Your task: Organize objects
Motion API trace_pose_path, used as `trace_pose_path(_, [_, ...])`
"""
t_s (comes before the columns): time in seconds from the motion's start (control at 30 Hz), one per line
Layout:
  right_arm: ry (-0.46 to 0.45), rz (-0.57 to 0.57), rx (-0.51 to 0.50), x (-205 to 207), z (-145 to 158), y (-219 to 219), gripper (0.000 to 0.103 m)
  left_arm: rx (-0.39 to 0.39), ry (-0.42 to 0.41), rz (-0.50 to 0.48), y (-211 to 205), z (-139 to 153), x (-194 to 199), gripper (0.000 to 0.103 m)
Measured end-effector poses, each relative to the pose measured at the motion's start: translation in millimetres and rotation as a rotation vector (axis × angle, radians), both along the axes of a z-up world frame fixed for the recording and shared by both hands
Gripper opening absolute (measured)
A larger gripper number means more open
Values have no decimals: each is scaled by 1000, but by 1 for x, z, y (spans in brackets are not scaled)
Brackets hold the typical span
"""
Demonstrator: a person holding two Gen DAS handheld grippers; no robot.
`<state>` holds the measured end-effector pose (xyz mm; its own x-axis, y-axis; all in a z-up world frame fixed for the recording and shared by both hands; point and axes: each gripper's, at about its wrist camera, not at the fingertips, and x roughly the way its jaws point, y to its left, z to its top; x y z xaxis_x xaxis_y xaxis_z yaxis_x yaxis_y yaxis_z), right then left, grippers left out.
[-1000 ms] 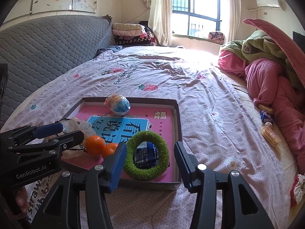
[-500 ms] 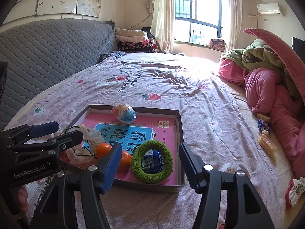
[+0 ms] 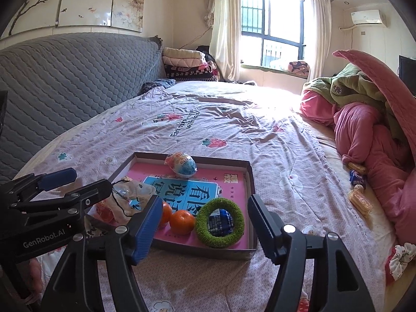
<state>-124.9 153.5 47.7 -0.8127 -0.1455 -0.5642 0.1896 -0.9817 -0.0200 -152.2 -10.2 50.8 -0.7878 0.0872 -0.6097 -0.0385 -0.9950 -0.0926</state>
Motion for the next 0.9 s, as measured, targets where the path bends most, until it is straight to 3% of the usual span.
trace_pose_path(0.33, [-26, 24, -23, 29, -9, -4, 76, -20, -14, 34, -3, -12, 31, 77])
trace_pose_path(0.9, [-58, -18, -51, 58, -45, 1, 79, -1, -78, 63, -6, -53, 59, 77])
